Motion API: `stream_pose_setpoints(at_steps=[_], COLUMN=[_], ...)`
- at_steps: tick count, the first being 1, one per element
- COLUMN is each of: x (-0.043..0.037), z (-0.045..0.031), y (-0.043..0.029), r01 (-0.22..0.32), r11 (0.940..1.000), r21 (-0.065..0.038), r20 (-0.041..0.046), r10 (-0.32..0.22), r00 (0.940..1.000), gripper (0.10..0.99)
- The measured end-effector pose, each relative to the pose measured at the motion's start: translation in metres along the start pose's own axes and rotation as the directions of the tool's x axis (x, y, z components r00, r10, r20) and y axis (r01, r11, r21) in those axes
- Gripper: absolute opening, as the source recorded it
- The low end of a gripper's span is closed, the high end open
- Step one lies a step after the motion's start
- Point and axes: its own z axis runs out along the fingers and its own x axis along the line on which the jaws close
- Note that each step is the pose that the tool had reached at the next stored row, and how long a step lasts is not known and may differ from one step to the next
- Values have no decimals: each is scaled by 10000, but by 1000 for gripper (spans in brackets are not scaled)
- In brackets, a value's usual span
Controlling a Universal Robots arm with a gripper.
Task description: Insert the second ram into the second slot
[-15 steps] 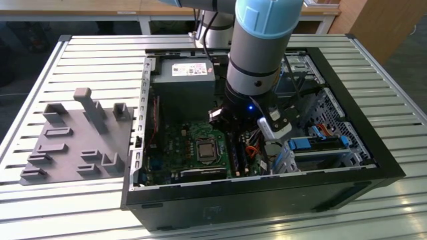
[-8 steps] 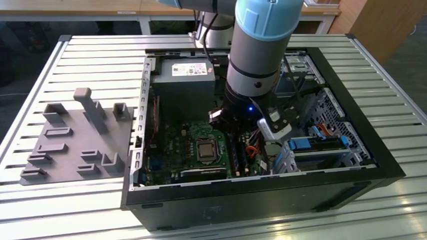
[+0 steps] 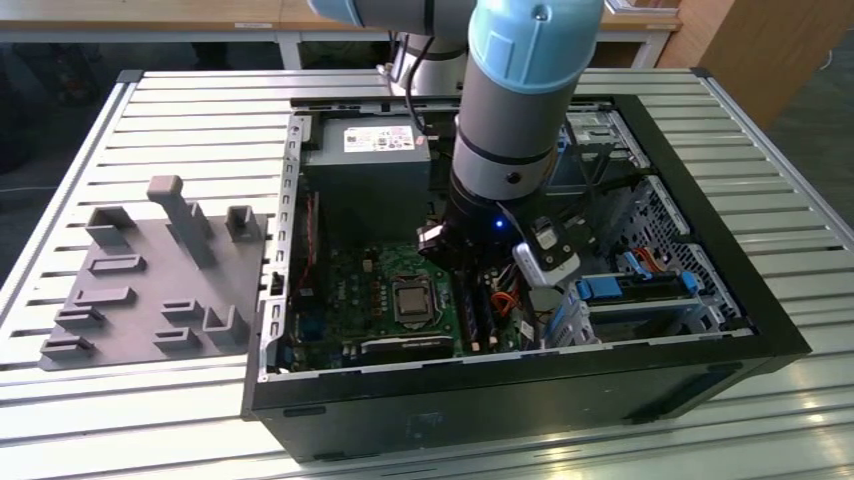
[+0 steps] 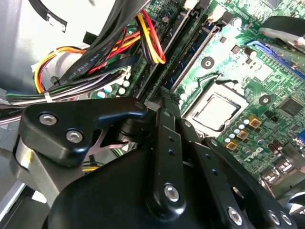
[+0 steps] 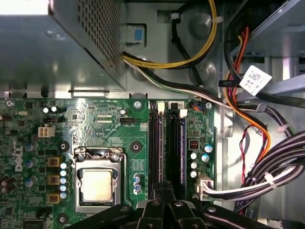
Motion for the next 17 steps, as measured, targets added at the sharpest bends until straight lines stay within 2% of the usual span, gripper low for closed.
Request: stream_pose_setpoints(at_steps=[3,6,7,10,12,17], x=[0,0,1,1,4,4], z=[53,49,44,-7,-60,-140], y=[-2,1,0,9,3,6], r01=[0,-1,-1,1,0,0], r11=[10000,10000,10000,9999,9999,9999], r21=[14,21,-17,-140,-105,-116], r20=[-2,-5,0,14,3,4], r10=[0,1,1,0,0,0], r00=[10000,10000,10000,10000,10000,10000], gripper=[106,106,106,106,106,106])
